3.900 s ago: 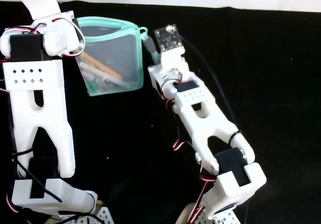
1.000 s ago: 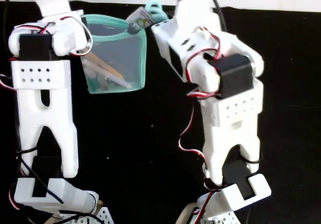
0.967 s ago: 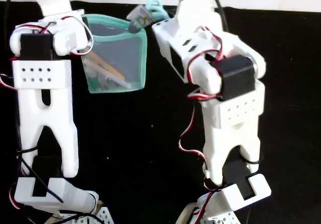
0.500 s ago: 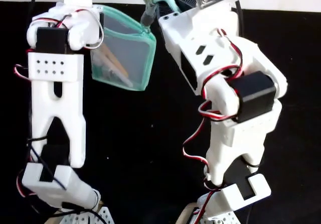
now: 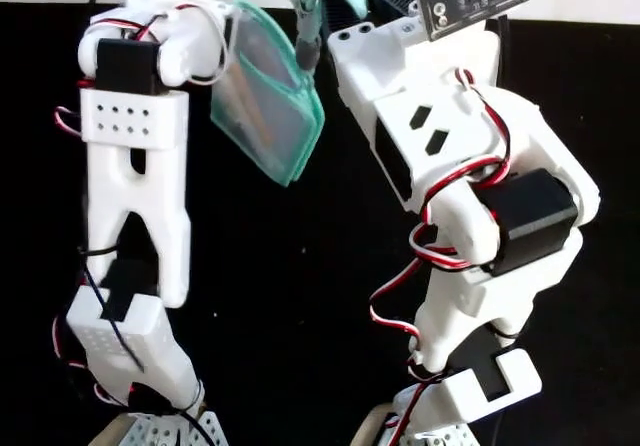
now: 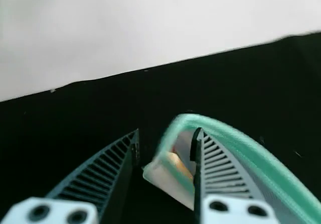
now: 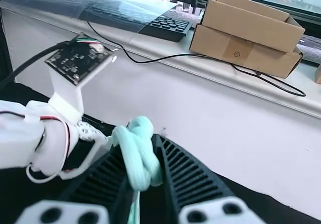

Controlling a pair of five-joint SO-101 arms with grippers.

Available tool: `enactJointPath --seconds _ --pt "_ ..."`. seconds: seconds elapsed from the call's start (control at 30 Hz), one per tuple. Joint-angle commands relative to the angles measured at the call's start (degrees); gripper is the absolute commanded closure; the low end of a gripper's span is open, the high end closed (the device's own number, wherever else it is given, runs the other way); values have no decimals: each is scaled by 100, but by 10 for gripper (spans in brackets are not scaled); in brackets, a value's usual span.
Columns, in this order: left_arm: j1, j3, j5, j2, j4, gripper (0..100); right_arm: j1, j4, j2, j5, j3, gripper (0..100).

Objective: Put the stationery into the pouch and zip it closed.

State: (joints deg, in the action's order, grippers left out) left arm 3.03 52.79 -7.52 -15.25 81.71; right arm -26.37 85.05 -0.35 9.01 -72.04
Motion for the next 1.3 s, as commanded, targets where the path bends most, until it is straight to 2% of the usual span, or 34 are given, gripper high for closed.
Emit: enactJointPath --seconds 0.0,0.3,0.53,0.63,0.83,1.13,1.27 --pt "180 892 -141 40 396 800 -48 -110 -268 35 -233 992" --pt "198 2114 -123 40 1248 800 -48 -462 -268 26 -224 992" --pt "171 2220 -88 48 1943 800 -48 -585 -259 26 -207 992" --pt "75 2000 281 57 1960 800 -101 -585 -259 26 -198 992" --pt "40 910 1073 567 1978 800 -277 -585 -48 26 -233 992" --pt "48 -1789 1908 2985 1960 797 -295 -743 259 26 -233 992" --pt "488 -2747 2382 3679 1952 796 -347 -752 268 26 -233 992"
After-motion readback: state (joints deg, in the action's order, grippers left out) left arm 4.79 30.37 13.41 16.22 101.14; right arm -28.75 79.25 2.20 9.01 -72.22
